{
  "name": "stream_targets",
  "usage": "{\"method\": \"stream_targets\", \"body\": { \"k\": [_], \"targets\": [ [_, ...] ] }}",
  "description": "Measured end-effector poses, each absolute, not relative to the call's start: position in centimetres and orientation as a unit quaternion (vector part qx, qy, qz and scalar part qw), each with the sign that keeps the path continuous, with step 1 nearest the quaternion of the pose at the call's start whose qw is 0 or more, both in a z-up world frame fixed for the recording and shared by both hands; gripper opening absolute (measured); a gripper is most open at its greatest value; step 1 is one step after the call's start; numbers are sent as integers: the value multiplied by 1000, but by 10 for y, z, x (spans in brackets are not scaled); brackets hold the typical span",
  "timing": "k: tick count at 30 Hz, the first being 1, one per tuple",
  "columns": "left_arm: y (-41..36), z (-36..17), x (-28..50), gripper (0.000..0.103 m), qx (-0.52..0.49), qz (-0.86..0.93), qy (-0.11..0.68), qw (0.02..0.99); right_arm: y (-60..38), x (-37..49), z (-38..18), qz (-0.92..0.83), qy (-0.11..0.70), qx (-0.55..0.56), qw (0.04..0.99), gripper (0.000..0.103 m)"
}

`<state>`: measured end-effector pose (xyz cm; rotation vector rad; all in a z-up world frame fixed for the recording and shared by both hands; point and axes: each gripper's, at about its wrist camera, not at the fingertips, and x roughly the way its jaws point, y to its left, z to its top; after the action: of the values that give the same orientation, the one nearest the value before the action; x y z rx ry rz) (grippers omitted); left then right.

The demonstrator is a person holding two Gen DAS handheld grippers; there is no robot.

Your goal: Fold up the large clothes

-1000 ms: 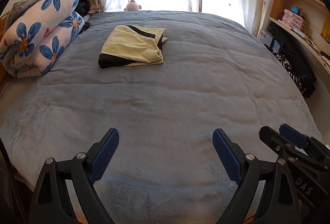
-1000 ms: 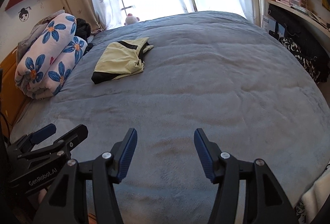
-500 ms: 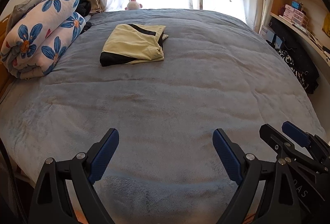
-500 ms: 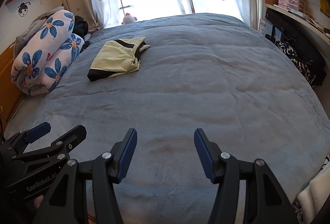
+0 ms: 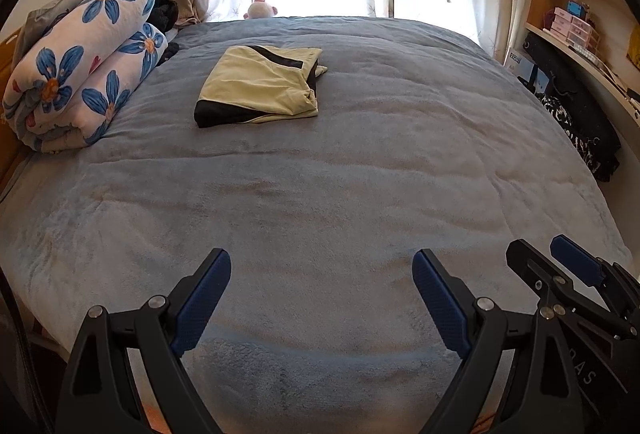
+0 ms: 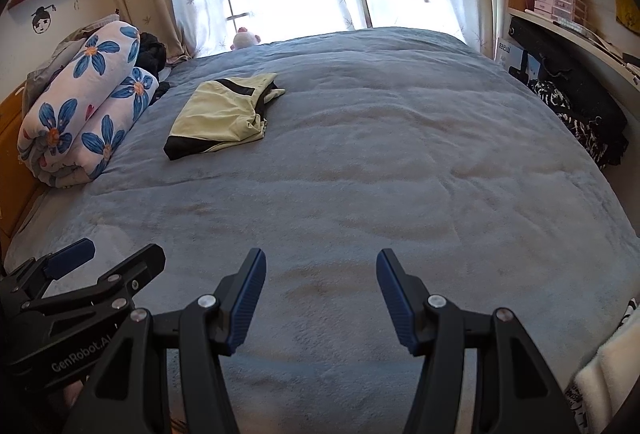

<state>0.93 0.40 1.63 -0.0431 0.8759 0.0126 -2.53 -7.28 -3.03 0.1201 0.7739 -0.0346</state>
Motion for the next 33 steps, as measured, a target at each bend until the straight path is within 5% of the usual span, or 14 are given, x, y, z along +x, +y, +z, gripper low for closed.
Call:
{"method": "stream_targets", "body": {
  "k": [33],
  "targets": [
    [0, 12, 13, 91, -20, 8, 436, 900, -81, -21, -36, -25, 383, 61, 921, 58]
  ]
}}
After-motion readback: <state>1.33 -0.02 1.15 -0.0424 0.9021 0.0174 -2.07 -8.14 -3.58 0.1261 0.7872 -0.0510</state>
